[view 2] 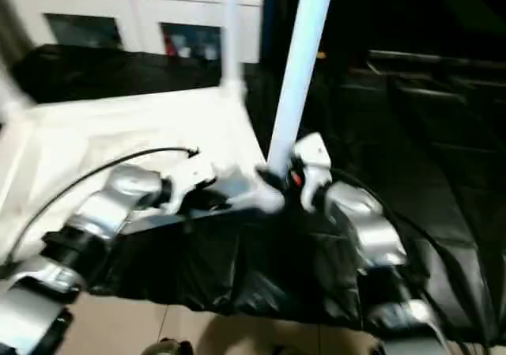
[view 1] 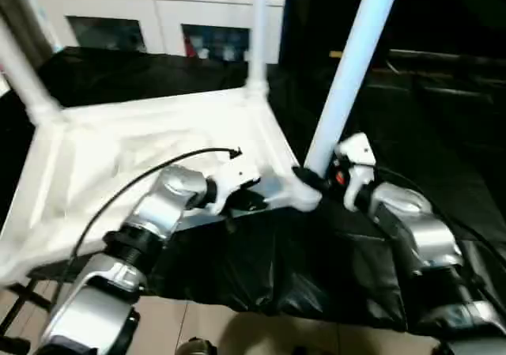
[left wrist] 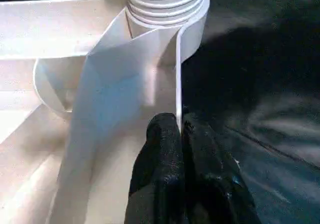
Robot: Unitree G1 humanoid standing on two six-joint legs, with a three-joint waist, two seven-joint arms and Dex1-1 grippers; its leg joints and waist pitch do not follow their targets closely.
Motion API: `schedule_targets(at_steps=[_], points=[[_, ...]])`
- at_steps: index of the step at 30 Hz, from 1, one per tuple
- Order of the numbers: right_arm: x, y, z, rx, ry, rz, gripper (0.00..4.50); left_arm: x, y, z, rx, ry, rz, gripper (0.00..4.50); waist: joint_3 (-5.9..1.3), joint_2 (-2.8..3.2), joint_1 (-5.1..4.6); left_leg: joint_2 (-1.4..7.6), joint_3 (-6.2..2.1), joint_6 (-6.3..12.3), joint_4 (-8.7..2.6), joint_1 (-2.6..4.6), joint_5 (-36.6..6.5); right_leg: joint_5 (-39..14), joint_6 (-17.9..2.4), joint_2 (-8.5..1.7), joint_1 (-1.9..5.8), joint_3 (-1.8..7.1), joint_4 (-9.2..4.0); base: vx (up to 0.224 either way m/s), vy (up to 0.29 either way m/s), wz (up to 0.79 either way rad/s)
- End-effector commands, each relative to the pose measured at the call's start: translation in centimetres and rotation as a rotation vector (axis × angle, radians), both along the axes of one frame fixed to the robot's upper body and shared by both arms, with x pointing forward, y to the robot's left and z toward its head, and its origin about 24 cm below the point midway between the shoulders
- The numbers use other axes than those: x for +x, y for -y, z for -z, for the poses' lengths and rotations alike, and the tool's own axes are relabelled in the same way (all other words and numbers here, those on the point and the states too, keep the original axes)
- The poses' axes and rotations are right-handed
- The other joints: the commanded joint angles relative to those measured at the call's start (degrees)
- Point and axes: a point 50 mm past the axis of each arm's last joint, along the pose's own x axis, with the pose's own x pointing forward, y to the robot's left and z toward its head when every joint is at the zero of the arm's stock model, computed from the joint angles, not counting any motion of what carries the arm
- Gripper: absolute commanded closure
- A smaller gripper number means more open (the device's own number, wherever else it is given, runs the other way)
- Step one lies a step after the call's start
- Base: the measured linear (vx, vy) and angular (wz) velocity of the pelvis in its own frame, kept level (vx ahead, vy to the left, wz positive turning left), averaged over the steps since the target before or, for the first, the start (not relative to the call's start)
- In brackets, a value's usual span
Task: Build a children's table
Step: Insert table leg to table base
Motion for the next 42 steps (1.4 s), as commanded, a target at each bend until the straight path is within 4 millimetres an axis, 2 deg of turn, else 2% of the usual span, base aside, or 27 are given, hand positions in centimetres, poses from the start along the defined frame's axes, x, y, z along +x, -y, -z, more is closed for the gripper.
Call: schedule_targets(at_steps=[1,5,10,11,13,15,18,20,23,27,31,35,36,39,42], points=[[-1.1,0.0,4.1,-0.041,-0.184,0.053,2.61,1.1,1.0,-3.9,-0.068,0.17,-0.045,4.5,-3.35,-0.16,0.43,2.37,-1.19,-1.03,-4.82,1.42,-24.4,-24.6,-9.6,-4.15,1.99,2.78,-4.52,0.0,0.0,0.0],[-1.0,-1.1,4.2,-0.024,-0.188,0.039,2.61,0.7,1.8,-3.6,-0.075,0.17,-0.043,4.5,-3.67,-0.12,0.63,2.39,-0.93,-0.11,-4.71,0.94,-19.9,-19.3,-10.7,-3.95,2.44,2.89,-3.84,0.0,0.0,0.0],[-0.8,-1.5,4.0,-0.015,-0.172,0.032,2.61,0.3,2.1,-3.6,-0.077,0.164,-0.013,4.5,-4.03,0.05,0.69,2.33,-0.69,0.46,-4.32,0.92,-17.8,-15.5,-12.2,-3.89,2.58,3.02,-3.22,0.0,0.0,0.0],[-0.7,-1.5,3.9,-0.015,-0.161,0.026,2.26,0.2,2.2,-3.6,-0.076,0.164,-0.006,4.5,-3.98,-0.05,0.68,2.25,-0.6,0.64,-4.26,0.85,-17.5,-15.2,-12.4,-3.83,2.58,3.04,-3.21,0.0,0.0,0.0],[-0.6,-1.5,3.7,-0.014,-0.145,0.015,2.26,0.0,2.2,-3.6,-0.076,0.161,0.004,4.5,-4.1,-0.04,0.71,2.26,-0.58,0.82,-4.16,0.77,-16.5,-14.5,-12.5,-3.83,2.73,3.03,-3.05,0.0,0.0,0.0],[-0.4,-1.4,3.2,0.001,-0.128,0.006,1.87,-0.1,2.1,-3.6,-0.076,0.156,0.017,4.5,-4.26,0.17,0.69,2.31,-0.63,1.02,-4.14,0.7,-15.6,-13.0,-12.9,-3.65,2.86,2.94,-2.84,0.0,0.0,0.0],[-0.3,-1.3,2.5,0.008,-0.096,-0.028,1.74,-0.3,1.8,-3.6,-0.075,0.146,0.048,4.5,-4.52,0.22,0.75,2.32,-0.59,1.08,-4.0,0.74,-14.9,-11.2,-13.6,-3.6,2.98,2.93,-2.57,0.0,0.0,0.0],[-0.3,-1.2,1.9,0.018,-0.077,-0.061,1.46,-0.4,1.6,-3.6,-0.075,0.137,0.065,4.5,-4.6,0.26,0.81,2.35,-0.57,1.21,-3.94,0.76,-14.6,-10.2,-13.9,-3.59,3.03,2.95,-2.45,0.0,0.0,0.0],[-0.4,-0.9,1.2,0.024,-0.053,-0.105,1.42,-0.5,1.3,-3.6,-0.075,0.126,0.092,4.5,-4.94,0.28,1.12,2.37,-0.48,1.73,-3.7,0.9,-13.2,-7.6,-15.0,-3.54,3.22,2.95,-2.08,0.0,0.0,0.0],[-1.2,-0.3,0.5,0.015,-0.028,-0.229,1.42,-0.8,0.8,-3.6,-0.078,0.101,0.14,4.5,-5.19,0.28,1.93,2.39,-0.35,2.55,-3.42,0.94,-11.3,-5.2,-15.3,-3.47,3.29,2.93,-1.66,0.0,0.0,0.0],[-2.3,0.4,0.5,-0.038,-0.036,-0.349,1.42,-1.1,0.3,-3.5,-0.074,0.084,0.212,4.5,-5.16,0.2,2.51,2.43,-0.26,2.88,-3.29,0.98,-11.9,-6.6,-15.0,-3.52,3.35,2.94,-1.77,0.0,0.0,0.0],[-3.3,1.0,0.5,-0.075,-0.068,-0.455,1.42,-1.7,0.2,-3.5,-0.096,0.065,0.309,4.5,-5.1,0.29,3.37,2.58,-0.29,2.32,-3.31,1.11,-13.4,-9.3,-14.6,-3.56,3.17,2.95,-2.0,0.0,0.0,0.0],[-3.5,1.1,0.6,-0.08,-0.072,-0.47,1.42,-1.8,0.2,-3.5,-0.097,0.063,0.322,4.5,-5.14,0.36,3.66,2.72,-0.25,2.16,-3.3,1.33,-13.9,-9.6,-14.4,-3.57,2.96,3.0,-1.95,0.0,0.0,0.0],[-4.1,1.4,0.7,-0.098,-0.104,-0.523,1.42,-1.9,0.0,-3.2,-0.077,0.039,0.364,4.5,-5.13,0.45,3.99,2.77,-0.25,1.83,-3.33,1.51,-14.9,-10.2,-14.5,-3.47,2.78,3.06,-2.06,0.0,0.0,0.0],[-4.5,1.6,0.8,-0.108,-0.132,-0.55,1.42,-1.9,-0.2,-3.1,-0.058,0.032,0.388,4.5,-5.14,0.39,4.25,2.74,-0.32,1.66,-3.31,1.25,-14.9,-10.5,-14.2,-3.57,2.93,3.1,-1.95,0.0,0.0,0.0]])
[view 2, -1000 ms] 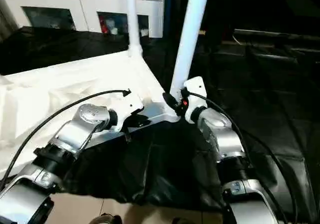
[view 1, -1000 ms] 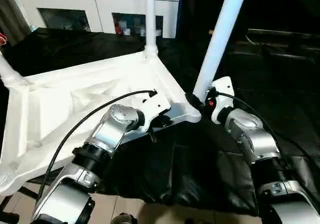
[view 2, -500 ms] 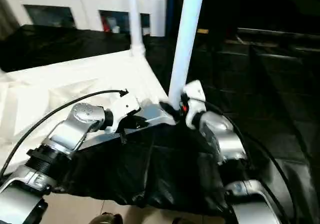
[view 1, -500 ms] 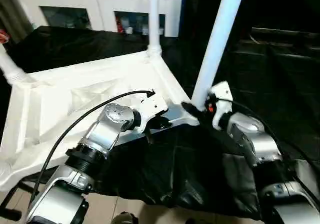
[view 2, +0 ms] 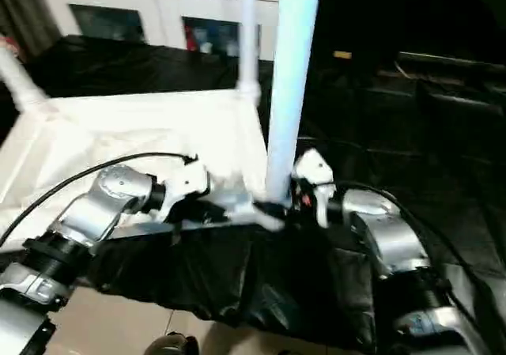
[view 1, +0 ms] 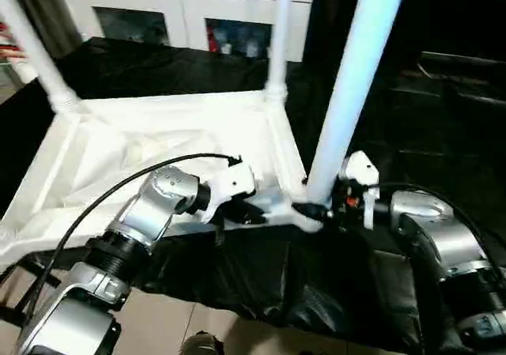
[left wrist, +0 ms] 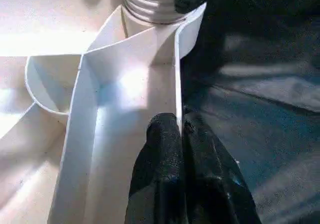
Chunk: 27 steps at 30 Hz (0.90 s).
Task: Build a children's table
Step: Insert table leg to table base, then rotate leg to tighten
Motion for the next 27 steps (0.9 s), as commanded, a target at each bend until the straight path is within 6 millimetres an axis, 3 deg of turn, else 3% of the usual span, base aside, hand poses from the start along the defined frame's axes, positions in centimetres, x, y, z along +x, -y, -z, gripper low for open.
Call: schedule_targets(at_steps=[1,7,11,12,17,18,19,20,21,23,25,27], points=[[-0.8,-0.4,1.1,-0.023,-0.062,-0.047,1.42,0.3,1.3,-2.4,-0.076,0.086,0.082,4.5,-5.07,0.25,-0.01,2.54,-0.59,1.63,-3.64,1.41,-15.2,-11.7,-13.4,-3.67,3.11,2.8,-2.89,0.0,0.0,0.0],[-1.3,-0.2,1.4,0.014,-0.095,-0.051,1.83,0.5,1.2,-2.4,-0.081,0.083,0.094,4.5,-4.9,0.34,0.31,2.51,-0.81,0.47,-3.73,1.4,-18.1,-16.6,-12.1,-3.88,2.88,2.82,-3.31,0.0,0.0,0.0],[-1.4,0.0,1.7,0.037,-0.11,-0.038,1.86,0.5,1.1,-2.3,-0.09,0.078,0.091,4.5,-4.87,0.27,0.34,2.53,-0.9,0.1,-3.77,1.49,-19.1,-18.5,-11.5,-3.91,2.78,2.82,-3.47,0.0,0.0,0.0],[-1.5,0.2,2.0,0.048,-0.122,-0.027,1.86,0.5,1.0,-2.3,-0.092,0.075,0.087,4.5,-4.9,0.5,0.48,2.51,-0.95,0.01,-3.73,1.54,-19.4,-19.3,-11.3,-4.0,2.73,2.81,-3.51,0.0,0.0,0.0],[-1.6,0.4,2.6,0.064,-0.143,0.0,1.87,0.5,0.7,-2.2,-0.096,0.071,0.082,4.5,-5.03,0.53,0.57,2.46,-1.02,0.2,-3.69,1.34,-19.1,-18.2,-11.5,-3.92,2.82,2.72,-3.4,0.0,0.0,0.0],[-1.6,0.4,2.8,0.067,-0.148,0.007,1.87,0.5,0.5,-2.1,-0.091,0.069,0.08,4.5,-5.09,1.2,0.77,2.46,-1.15,0.15,-3.64,1.31,-19.1,-18.1,-11.7,-3.96,2.8,2.69,-3.28,0.0,0.0,0.0],[-1.6,0.3,2.9,0.07,-0.15,0.01,1.87,0.5,0.4,-2.0,-0.086,0.066,0.081,4.5,-5.05,0.85,0.59,2.41,-1.06,0.18,-3.66,1.26,-19.5,-17.9,-11.6,-3.83,2.8,2.66,-3.43,0.0,0.0,0.0],[-1.7,0.3,2.9,0.072,-0.151,0.011,1.87,0.5,0.3,-2.0,-0.083,0.064,0.081,4.5,-5.05,0.85,0.59,2.41,-1.06,0.18,-3.66,1.26,-19.5,-17.9,-11.6,-3.83,2.8,2.66,-3.43,0.0,0.0,0.0],[-1.7,0.2,2.9,0.074,-0.151,0.012,1.87,0.6,0.2,-1.9,-0.077,0.065,0.079,4.5,-5.08,1.26,0.73,2.43,-1.16,0.16,-3.68,1.23,-19.5,-17.7,-11.7,-3.91,2.85,2.67,-3.27,0.0,0.0,0.0],[-1.7,0.1,3.0,0.078,-0.151,0.015,1.87,0.6,0.0,-1.9,-0.071,0.068,0.076,4.5,-5.08,1.03,0.64,2.41,-1.13,0.18,-3.71,1.23,-19.5,-17.6,-11.7,-3.83,2.87,2.64,-3.31,0.0,0.0,0.0],[-1.7,-0.1,3.1,0.087,-0.148,0.025,1.87,0.7,-0.1,-1.9,-0.069,0.065,0.073,4.5,-5.09,1.74,0.77,2.42,-1.22,-0.05,-3.69,1.27,-20.2,-17.8,-11.8,-3.89,2.81,2.63,-3.28,0.0,0.0,0.0],[-1.5,-0.3,3.2,0.098,-0.14,0.051,1.87,0.8,-0.1,-1.8,-0.07,0.066,0.065,4.5,-5.02,1.46,0.64,2.38,-1.21,-0.15,-3.78,1.27,-20.9,-18.6,-11.7,-3.84,2.81,2.58,-3.41,0.0,0.0,0.0]])
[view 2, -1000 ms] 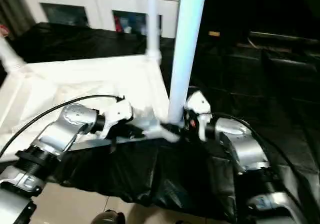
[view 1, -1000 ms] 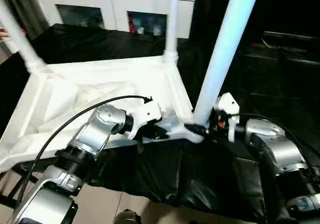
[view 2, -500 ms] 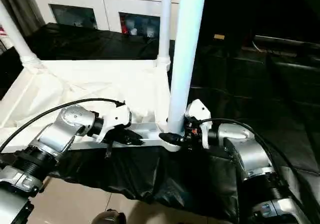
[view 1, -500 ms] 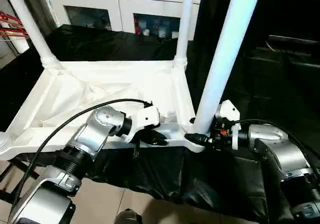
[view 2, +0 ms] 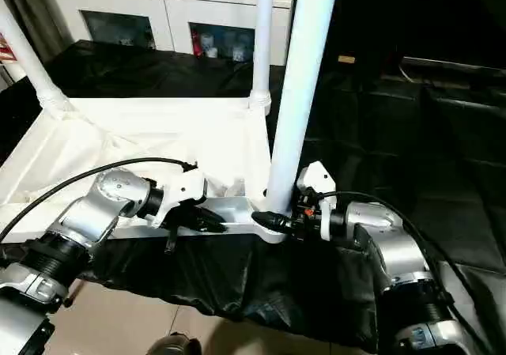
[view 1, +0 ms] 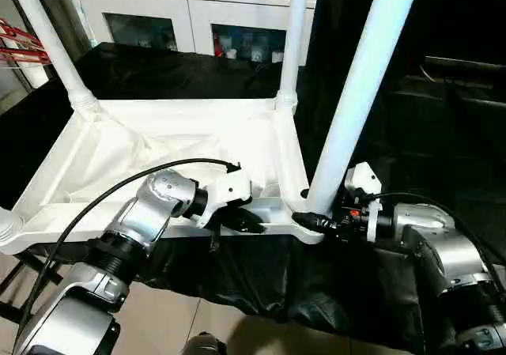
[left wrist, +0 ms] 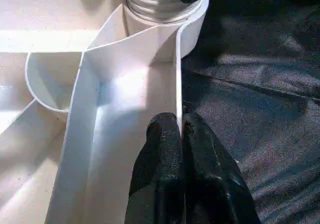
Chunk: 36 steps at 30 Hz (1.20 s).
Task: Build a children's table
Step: Rotate leg to tighten
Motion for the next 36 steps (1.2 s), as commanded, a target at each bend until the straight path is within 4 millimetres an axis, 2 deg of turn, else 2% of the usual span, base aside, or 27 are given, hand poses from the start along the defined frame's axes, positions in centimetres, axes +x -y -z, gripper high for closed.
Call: schedule_targets(at_steps=[1,3,6,7,8,10,11,12,16,17,18,19,21,22,23,24,27,29,30,32,36], points=[[-0.4,-0.3,1.7,-0.011,-0.06,0.043,1.87,1.0,0.7,-2.6,-0.077,0.095,0.02,4.5,-4.58,0.55,0.03,2.29,-1.08,-0.29,-4.32,1.23,-21.4,-19.6,-11.5,-3.81,2.8,2.53,-4.28,0.0,0.0,0.0],[-0.1,-0.3,1.8,-0.013,-0.049,0.088,1.87,1.1,0.8,-2.6,-0.082,0.1,0.002,4.5,-4.59,0.62,-0.06,2.33,-1.16,-0.56,-4.37,1.31,-21.8,-20.5,-11.1,-3.88,2.74,2.53,-4.34,0.0,0.0,0.0],[1.4,-0.4,2.8,-0.056,-0.021,0.308,1.87,2.1,1.3,-2.5,-0.093,0.125,-0.099,4.5,-4.33,0.66,-0.81,2.07,-1.34,-1.99,-4.46,1.48,-24.1,-24.5,-10.3,-4.06,2.41,2.36,-4.77,0.0,0.0,0.0],[2.1,-0.6,3.3,-0.073,-0.015,0.434,1.88,2.8,1.7,-2.5,-0.087,0.154,-0.176,4.5,-4.27,0.19,-1.24,1.98,-1.44,-2.51,-4.49,1.71,-24.7,-26.8,-9.5,-4.08,2.36,2.15,-5.11,0.0,0.0,0.0],[2.2,-0.7,3.4,-0.074,-0.016,0.449,1.88,2.9,1.8,-2.5,-0.087,0.157,-0.185,4.5,-4.15,0.38,-1.55,1.84,-1.47,-2.65,-4.39,1.96,-25.1,-28.7,-8.9,-4.11,2.11,2.1,-5.41,0.0,0.0,0.0],[2.9,-1.1,3.7,-0.065,-0.026,0.551,1.88,3.4,2.4,-2.5,-0.094,0.175,-0.242,4.5,-4.09,0.41,-1.84,1.83,-1.52,-2.49,-4.36,1.99,-25.6,-30.3,-7.9,-4.13,2.01,1.99,-5.71,0.0,0.0,0.0],[3.6,-1.7,3.9,-0.053,-0.042,0.669,1.88,3.9,3.3,-2.6,-0.108,0.192,-0.296,4.5,-4.18,0.41,-1.94,1.87,-1.58,-2.44,-4.39,2.01,-25.6,-30.3,-7.8,-4.13,2.06,1.97,-5.75,0.0,0.0,0.0],[3.9,-2.0,4.0,-0.044,-0.057,0.72,1.88,4.0,3.7,-2.6,-0.116,0.198,-0.315,4.5,-4.19,0.48,-2.13,1.84,-1.69,-2.58,-4.44,1.85,-25.9,-30.1,-7.6,-4.09,2.06,1.87,-5.76,0.0,0.0,0.0],[5.1,-3.2,4.2,-0.018,-0.108,0.901,1.88,4.2,5.6,-2.6,-0.142,0.218,-0.366,4.5,-4.31,0.38,-2.33,1.74,-1.56,-2.37,-4.41,1.93,-25.7,-28.9,-7.8,-4.02,1.97,1.91,-5.81,0.0,0.0,0.0],[5.3,-3.4,4.1,-0.015,-0.104,0.922,1.88,4.2,5.9,-2.6,-0.142,0.222,-0.363,4.5,-4.35,0.52,-2.38,1.76,-1.53,-2.35,-4.36,1.92,-25.7,-28.4,-7.9,-4.15,1.83,2.02,-5.79,0.0,0.0,0.0],[5.5,-3.7,4.0,-0.013,-0.091,0.931,1.88,4.1,6.3,-2.5,-0.144,0.224,-0.357,4.5,-4.41,0.51,-2.23,1.77,-1.45,-2.13,-4.42,1.9,-25.3,-27.4,-7.9,-4.06,1.97,2.05,-5.77,0.0,0.0,0.0],[5.5,-3.8,3.9,-0.011,-0.08,0.932,1.88,4.0,6.4,-2.4,-0.144,0.225,-0.353,4.5,-4.48,0.23,-2.3,1.76,-1.35,-1.96,-4.41,1.75,-24.9,-26.7,-8.1,-4.1,1.95,2.16,-5.7,0.0,0.0,0.0],[5.7,-3.9,3.9,-0.007,-0.072,0.948,1.88,3.8,6.7,-2.1,-0.138,0.221,-0.337,4.5,-4.59,0.4,-2.23,1.85,-1.35,-1.76,-4.51,1.43,-23.6,-24.0,-8.7,-4.03,2.22,2.25,-5.25,0.0,0.0,0.0],[5.8,-3.9,3.9,-0.005,-0.068,0.96,1.53,3.8,6.7,-2.0,-0.132,0.226,-0.332,4.5,-4.68,0.26,-2.18,1.87,-1.26,-1.57,-4.53,1.35,-22.6,-22.0,-9.1,-3.89,2.34,2.37,-4.99,0.0,0.0,0.0],[5.8,-4.0,3.8,0.004,-0.065,0.955,1.53,3.7,6.7,-1.9,-0.132,0.225,-0.319,4.5,-4.76,0.34,-2.12,1.91,-1.24,-1.54,-4.51,1.38,-22.3,-20.9,-9.5,-3.95,2.31,2.42,-4.8,0.0,0.0,0.0],[5.9,-4.0,3.6,0.018,-0.061,0.952,1.3,3.5,6.8,-1.8,-0.137,0.226,-0.3,4.5,-4.78,0.33,-2.17,1.88,-1.15,-1.24,-4.51,1.24,-21.4,-19.1,-10.2,-3.85,2.53,2.48,-4.53,0.0,0.0,0.0],[6.1,-3.8,3.4,0.03,-0.055,0.953,1.12,3.3,6.7,-1.8,-0.144,0.225,-0.277,4.5,-4.86,0.33,-2.11,1.93,-0.97,-0.74,-4.4,1.29,-20.0,-16.7,-11.2,-3.83,2.63,2.61,-4.28,0.0,0.0,0.0],[6.2,-3.6,3.1,0.027,-0.016,0.933,1.02,3.1,6.7,-1.7,-0.149,0.224,-0.25,4.5,-4.98,0.36,-1.85,2.02,-0.81,-0.64,-4.31,1.52,-19.6,-15.7,-11.7,-3.82,2.42,2.67,-4.27,0.0,0.0,0.0],[6.3,-3.3,2.7,0.034,0.015,0.901,1.02,3.0,6.5,-1.6,-0.149,0.221,-0.229,4.5,-5.03,0.32,-1.74,2.0,-0.64,-0.37,-4.17,1.54,-18.8,-14.1,-12.2,-3.74,2.43,2.74,-4.01,0.0,0.0,0.0],[6.2,-2.9,2.0,0.036,0.067,0.828,1.02,2.7,6.2,-1.5,-0.15,0.211,-0.195,4.5,-5.07,0.29,-1.78,2.01,-0.74,0.18,-4.22,1.05,-17.4,-12.9,-12.0,-3.69,2.91,2.66,-3.7,0.0,0.0,0.0],[5.4,-2.0,1.3,-0.003,0.154,0.631,1.02,2.0,5.4,-1.5,-0.153,0.184,-0.111,4.5,-5.06,0.11,-1.59,2.17,-0.61,1.2,-4.09,0.89,-16.5,-11.0,-12.5,-3.62,3.01,2.71,-3.42,0.0,0.0,0.0]])
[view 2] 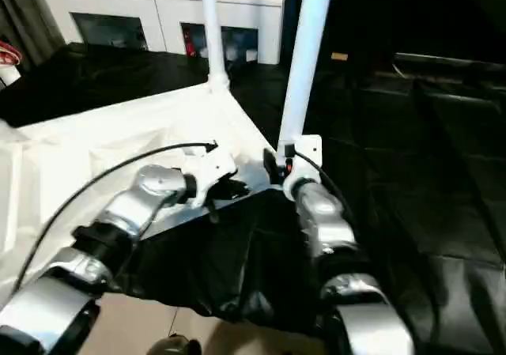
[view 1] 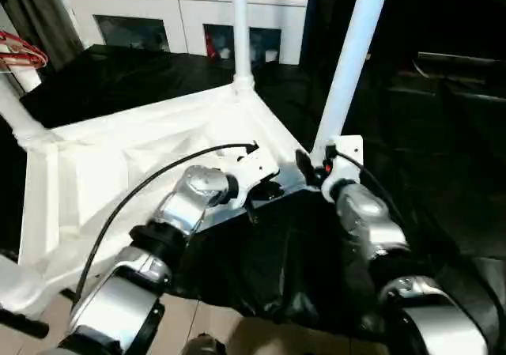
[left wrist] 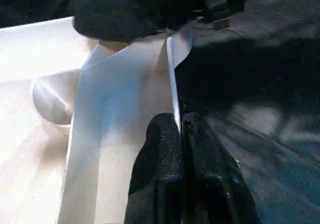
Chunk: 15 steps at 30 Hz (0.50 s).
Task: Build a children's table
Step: Rotate leg to tighten
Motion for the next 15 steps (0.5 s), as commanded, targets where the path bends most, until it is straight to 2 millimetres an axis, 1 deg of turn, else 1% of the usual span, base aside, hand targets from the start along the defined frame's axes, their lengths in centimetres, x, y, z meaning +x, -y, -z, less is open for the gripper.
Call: schedule_targets(at_steps=[1,2,3,4,5,6,7,9,10,11,12,14,15], points=[[-0.4,0.5,-0.5,-0.049,0.025,-0.101,1.02,-0.6,1.4,-1.9,-0.05,0.062,0.164,4.5,-5.07,0.06,-0.1,2.22,-0.56,1.38,-4.11,1.24,-16.7,-11.3,-12.5,-3.54,3.12,2.66,-3.43,0.0,0.0,0.0],[-0.7,0.7,-0.6,-0.058,0.029,-0.139,1.02,-0.7,1.3,-1.9,-0.047,0.06,0.177,4.5,-5.03,0.02,-0.07,2.2,-0.46,1.44,-4.03,1.17,-16.5,-11.4,-12.7,-3.56,3.01,2.77,-3.36,0.0,0.0,0.0],[-1.1,1.1,-0.8,-0.074,0.035,-0.202,1.02,-0.8,1.0,-1.9,-0.044,0.055,0.188,4.5,-4.99,0.03,-0.05,2.23,-0.52,1.44,-4.09,1.18,-16.7,-11.9,-12.7,-3.59,3.07,2.75,-3.43,0.0,0.0,0.0],[-1.2,1.1,-0.8,-0.076,0.035,-0.208,1.02,-0.8,1.0,-1.9,-0.043,0.054,0.19,4.5,-4.92,0.0,0.23,2.31,-0.48,1.52,-4.09,1.36,-17.2,-12.9,-12.4,-3.56,3.02,2.74,-3.6,0.0,0.0,0.0],[-2.1,1.8,-1.0,-0.099,0.032,-0.325,1.02,-0.9,0.4,-1.8,-0.031,0.046,0.215,4.5,-4.84,-0.22,0.26,2.24,-0.43,1.82,-4.06,1.35,-17.4,-13.7,-12.2,-3.45,3.14,2.74,-3.73,0.0,0.0,0.0],[-2.7,2.2,-1.1,-0.111,0.025,-0.389,1.02,-1.0,0.2,-1.8,-0.023,0.041,0.231,4.5,-4.78,-0.37,0.47,2.49,-0.35,2.04,-4.04,1.48,-17.5,-14.6,-12.1,-3.66,2.84,2.93,-3.84,0.0,0.0,0.0],[-2.8,2.3,-1.2,-0.113,0.024,-0.4,1.02,-1.0,0.1,-1.8,-0.021,0.04,0.234,4.5,-4.76,-0.34,0.55,2.36,-0.38,2.22,-4.01,1.37,-17.5,-15.0,-11.9,-3.51,3.02,2.84,-3.83,0.0,0.0,0.0],[-3.5,2.7,-1.3,-0.127,0.01,-0.472,1.02,-1.1,-0.3,-1.7,-0.008,0.035,0.257,4.5,-4.73,-0.35,0.75,2.34,-0.53,2.24,-4.07,1.06,-17.8,-17.4,-11.3,-3.78,3.07,2.78,-3.97,0.0,0.0,0.0],[-3.8,3.0,-1.4,-0.136,0.004,-0.508,1.02,-1.2,-0.6,-1.7,0.0,0.029,0.269,4.5,-4.7,-0.49,0.8,2.43,-0.49,2.28,-4.15,1.2,-18.0,-18.3,-11.0,-3.73,3.04,2.79,-4.19,0.0,0.0,0.0],[-4.3,3.2,-1.5,-0.144,-0.01,-0.557,1.02,-1.5,-0.9,-1.6,0.014,0.021,0.296,4.5,-4.59,-0.44,0.95,2.47,-0.47,2.2,-4.09,1.42,-18.6,-19.6,-10.7,-3.77,2.73,2.87,-4.35,0.0,0.0,0.0],[-4.7,3.5,-1.6,-0.151,-0.024,-0.597,1.02,-1.7,-1.3,-1.5,0.03,0.012,0.321,4.5,-4.64,-0.52,1.03,2.49,-0.61,2.15,-4.16,1.11,-18.1,-20.1,-10.4,-3.87,3.03,2.83,-4.25,0.0,0.0,0.0],[-4.8,3.6,-1.7,-0.154,-0.031,-0.614,1.02,-1.7,-1.5,-1.4,0.041,0.007,0.332,4.5,-4.59,-0.5,1.02,2.51,-0.63,2.05,-4.18,1.11,-18.2,-20.4,-10.4,-3.84,2.81,2.84,-4.27,0.0,0.0,0.0],[-5.1,3.9,-1.8,-0.169,-0.045,-0.659,1.02,-1.9,-1.8,-1.2,0.058,-0.003,0.352,4.5,-4.62,-0.36,1.09,2.48,-0.64,1.91,-4.13,1.2,-18.4,-21.0,-10.5,-3.9,2.76,2.78,-4.37,0.0,0.0,0.0]])
